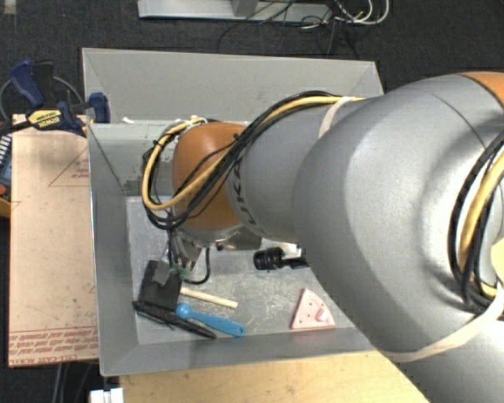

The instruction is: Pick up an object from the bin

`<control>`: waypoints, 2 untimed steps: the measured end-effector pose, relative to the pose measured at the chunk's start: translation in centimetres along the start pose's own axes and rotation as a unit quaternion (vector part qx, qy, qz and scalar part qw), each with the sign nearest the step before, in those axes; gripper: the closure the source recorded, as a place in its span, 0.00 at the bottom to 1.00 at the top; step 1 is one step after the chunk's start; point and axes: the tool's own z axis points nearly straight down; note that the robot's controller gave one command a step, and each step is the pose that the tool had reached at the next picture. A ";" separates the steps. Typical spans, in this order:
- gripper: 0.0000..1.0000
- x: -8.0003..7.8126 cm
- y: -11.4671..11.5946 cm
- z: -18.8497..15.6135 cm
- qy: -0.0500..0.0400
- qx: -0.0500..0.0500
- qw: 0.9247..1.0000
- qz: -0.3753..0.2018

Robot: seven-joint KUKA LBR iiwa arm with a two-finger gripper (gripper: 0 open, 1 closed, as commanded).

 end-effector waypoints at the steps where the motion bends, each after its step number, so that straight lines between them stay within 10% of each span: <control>1: 1.00 0.2 -0.2 -1.7 0.003 0.004 1.000 0.000; 2: 1.00 0.0 0.0 -4.2 0.001 0.001 1.000 -0.001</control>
Offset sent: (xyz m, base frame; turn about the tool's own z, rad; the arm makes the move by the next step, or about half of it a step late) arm 0.0000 -0.0002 0.0841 0.0000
